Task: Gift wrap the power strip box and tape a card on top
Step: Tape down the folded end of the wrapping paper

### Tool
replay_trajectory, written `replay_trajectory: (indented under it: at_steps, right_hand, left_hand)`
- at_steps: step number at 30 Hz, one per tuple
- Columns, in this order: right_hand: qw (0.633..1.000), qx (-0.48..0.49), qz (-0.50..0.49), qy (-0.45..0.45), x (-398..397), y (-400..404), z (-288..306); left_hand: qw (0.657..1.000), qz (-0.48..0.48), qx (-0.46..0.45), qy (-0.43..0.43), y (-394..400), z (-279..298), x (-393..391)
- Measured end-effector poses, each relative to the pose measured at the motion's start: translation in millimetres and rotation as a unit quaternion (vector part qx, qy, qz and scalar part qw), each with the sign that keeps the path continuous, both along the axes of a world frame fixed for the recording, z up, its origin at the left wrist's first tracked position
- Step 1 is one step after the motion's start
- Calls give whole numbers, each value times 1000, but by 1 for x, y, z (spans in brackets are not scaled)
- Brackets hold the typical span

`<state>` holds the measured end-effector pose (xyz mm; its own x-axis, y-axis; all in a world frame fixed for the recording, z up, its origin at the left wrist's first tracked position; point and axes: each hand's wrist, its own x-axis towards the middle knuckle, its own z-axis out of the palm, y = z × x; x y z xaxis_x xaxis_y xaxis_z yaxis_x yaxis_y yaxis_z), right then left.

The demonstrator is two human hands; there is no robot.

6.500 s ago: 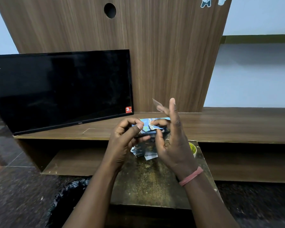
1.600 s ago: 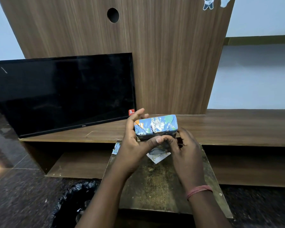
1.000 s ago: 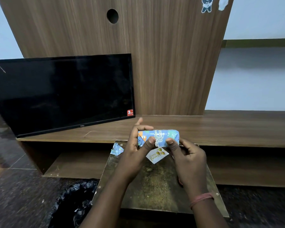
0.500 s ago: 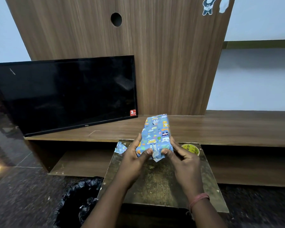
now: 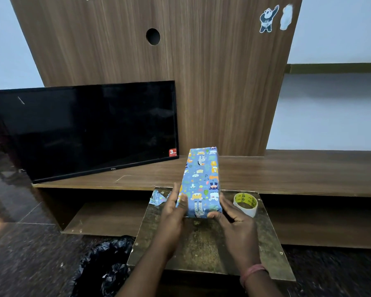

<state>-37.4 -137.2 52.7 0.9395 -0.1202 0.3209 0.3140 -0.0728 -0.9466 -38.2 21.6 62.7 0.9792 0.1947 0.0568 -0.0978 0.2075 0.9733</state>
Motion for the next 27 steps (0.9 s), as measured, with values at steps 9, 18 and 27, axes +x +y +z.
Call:
replay_trajectory:
  at_steps: [9,18,27]
  right_hand:
    - [990,-20,129,48,2,-13,-1]
    - [973,131,107,156,7,-1,-1]
    - [991,67,93,66,2,7,10]
  left_hand:
    - [956,-63,-258,121,17,-7,6]
    - [970,-75,-218,83,20,4,-3]
    - [964,-76,-238,94,17,12,-4]
